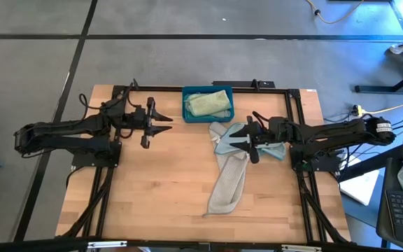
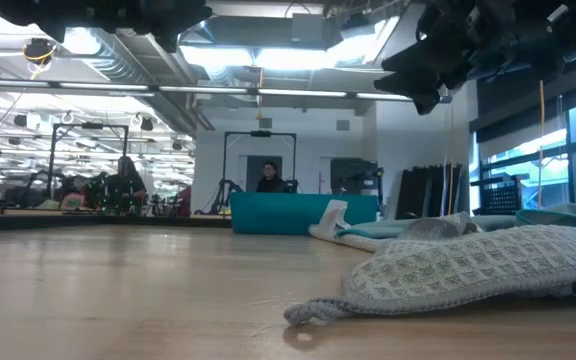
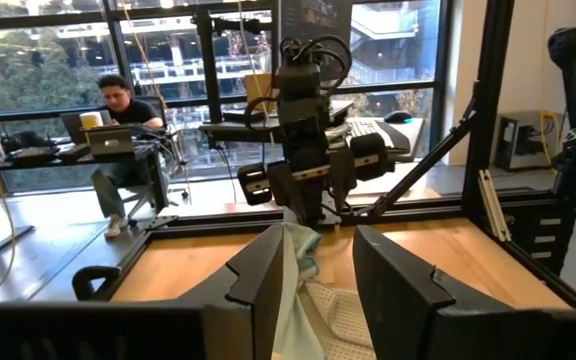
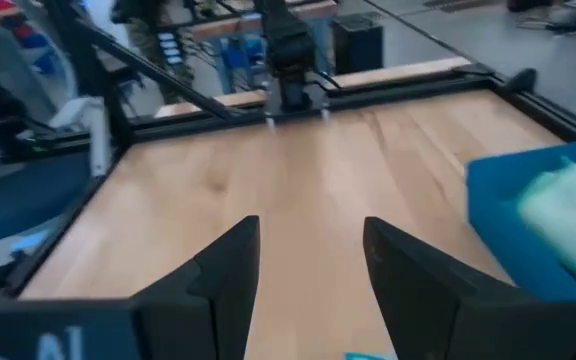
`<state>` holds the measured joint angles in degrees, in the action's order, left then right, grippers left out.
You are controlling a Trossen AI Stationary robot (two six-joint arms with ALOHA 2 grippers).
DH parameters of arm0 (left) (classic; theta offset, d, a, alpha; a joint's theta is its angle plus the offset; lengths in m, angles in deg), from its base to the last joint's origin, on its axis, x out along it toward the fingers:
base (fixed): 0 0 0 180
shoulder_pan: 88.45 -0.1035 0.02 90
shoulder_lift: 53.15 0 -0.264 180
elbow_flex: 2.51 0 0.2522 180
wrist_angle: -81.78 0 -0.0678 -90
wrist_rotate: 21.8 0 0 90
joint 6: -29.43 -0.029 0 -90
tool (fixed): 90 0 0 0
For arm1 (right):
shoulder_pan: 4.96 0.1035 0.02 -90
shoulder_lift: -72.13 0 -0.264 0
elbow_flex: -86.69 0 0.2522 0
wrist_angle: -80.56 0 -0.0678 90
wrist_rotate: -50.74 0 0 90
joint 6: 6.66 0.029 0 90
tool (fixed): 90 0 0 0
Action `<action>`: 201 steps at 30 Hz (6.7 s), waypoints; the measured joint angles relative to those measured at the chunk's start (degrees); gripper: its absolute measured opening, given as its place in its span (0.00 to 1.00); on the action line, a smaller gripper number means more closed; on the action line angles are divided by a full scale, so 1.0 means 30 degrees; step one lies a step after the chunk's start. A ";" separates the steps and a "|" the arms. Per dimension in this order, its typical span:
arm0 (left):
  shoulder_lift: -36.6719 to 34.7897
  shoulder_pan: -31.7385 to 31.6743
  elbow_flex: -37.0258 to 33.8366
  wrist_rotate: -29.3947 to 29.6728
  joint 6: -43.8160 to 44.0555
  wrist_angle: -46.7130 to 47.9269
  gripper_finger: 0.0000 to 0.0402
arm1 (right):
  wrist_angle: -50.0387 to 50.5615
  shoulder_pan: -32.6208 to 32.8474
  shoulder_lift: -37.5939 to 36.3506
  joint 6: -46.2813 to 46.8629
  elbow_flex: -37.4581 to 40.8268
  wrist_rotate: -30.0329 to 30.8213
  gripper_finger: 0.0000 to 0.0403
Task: Fold microfiber towels
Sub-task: Fold the light blue towel
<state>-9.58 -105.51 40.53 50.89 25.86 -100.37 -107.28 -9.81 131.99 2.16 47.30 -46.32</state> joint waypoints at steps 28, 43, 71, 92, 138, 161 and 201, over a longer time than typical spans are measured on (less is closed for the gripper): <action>0.0000 0.0000 0.0000 0.0031 -0.0022 -0.0006 0.29 | -0.0963 0.0191 0.0887 -0.4494 -0.0248 0.7836 0.45; 0.0000 0.0000 0.0000 0.0031 -0.0022 -0.0006 0.29 | 0.0250 0.0191 0.0887 -0.2475 -0.0248 0.7821 0.45; 0.0007 0.0000 0.0000 0.0031 -0.0022 -0.0006 0.29 | 0.1099 0.0198 0.0887 -0.1970 -0.0248 0.7821 0.45; 0.0007 0.0000 0.0000 0.0031 -0.0017 -0.0006 0.29 | 0.1317 0.0198 0.0887 -0.1471 -0.0248 0.8081 0.45; 0.0007 -0.0003 0.0000 0.0031 -0.0018 -0.0013 0.29 | 0.3089 0.0191 0.0875 -0.0291 -0.0248 0.6848 0.45; 0.0045 0.0004 0.0000 0.0620 0.0015 -0.0764 0.29 | 0.2417 0.0199 0.4067 -0.0582 -0.0226 0.6702 0.45; 0.7628 0.1967 0.0007 0.5546 -0.0510 0.0730 0.29 | 0.7477 0.3042 1.4021 -0.0727 -0.7876 0.7692 0.45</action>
<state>13.31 -99.61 40.55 67.53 24.33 -98.18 -84.85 -0.68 174.05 -0.02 23.68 -23.25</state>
